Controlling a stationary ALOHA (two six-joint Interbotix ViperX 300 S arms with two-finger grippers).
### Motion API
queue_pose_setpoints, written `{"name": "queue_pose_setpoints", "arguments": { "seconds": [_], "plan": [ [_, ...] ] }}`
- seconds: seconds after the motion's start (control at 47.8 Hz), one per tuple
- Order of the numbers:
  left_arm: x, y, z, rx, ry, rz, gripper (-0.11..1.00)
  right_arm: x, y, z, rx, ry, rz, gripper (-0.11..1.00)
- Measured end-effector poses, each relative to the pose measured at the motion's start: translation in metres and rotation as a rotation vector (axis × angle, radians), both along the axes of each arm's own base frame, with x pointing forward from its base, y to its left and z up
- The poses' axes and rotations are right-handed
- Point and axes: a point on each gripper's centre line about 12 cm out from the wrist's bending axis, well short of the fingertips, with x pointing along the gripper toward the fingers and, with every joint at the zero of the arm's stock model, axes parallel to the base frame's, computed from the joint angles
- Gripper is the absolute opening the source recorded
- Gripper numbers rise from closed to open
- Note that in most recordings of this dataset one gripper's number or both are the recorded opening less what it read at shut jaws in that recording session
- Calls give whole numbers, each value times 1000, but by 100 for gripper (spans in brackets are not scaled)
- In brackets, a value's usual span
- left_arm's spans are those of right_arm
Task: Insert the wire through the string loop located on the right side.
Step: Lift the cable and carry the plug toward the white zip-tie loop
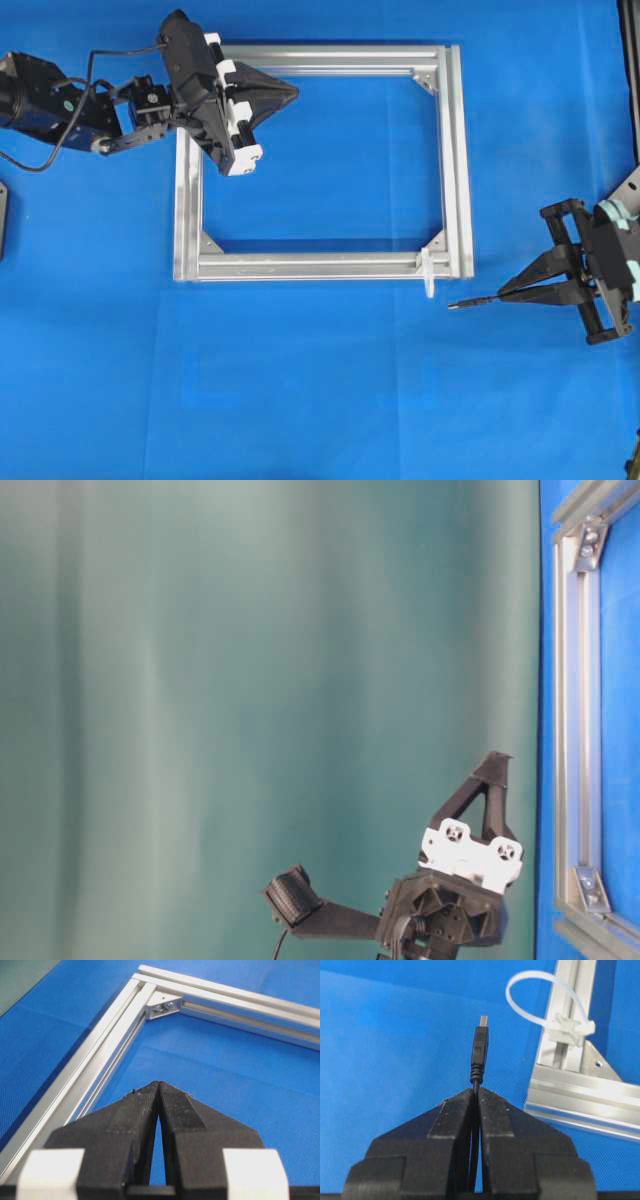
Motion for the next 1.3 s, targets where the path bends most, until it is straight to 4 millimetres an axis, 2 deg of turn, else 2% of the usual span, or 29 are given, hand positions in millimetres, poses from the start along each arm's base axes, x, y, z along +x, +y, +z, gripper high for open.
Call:
{"name": "queue_pose_setpoints", "arguments": {
  "seconds": [0.397, 1.296],
  "plan": [
    [0, 0, 0, -1, 0, 1, 0, 5, -24, -1, -12, -3, -124, -4],
    [0, 0, 0, 0, 0, 0, 0, 6, -25, 0, -13, -11, -130, -4]
  ]
}}
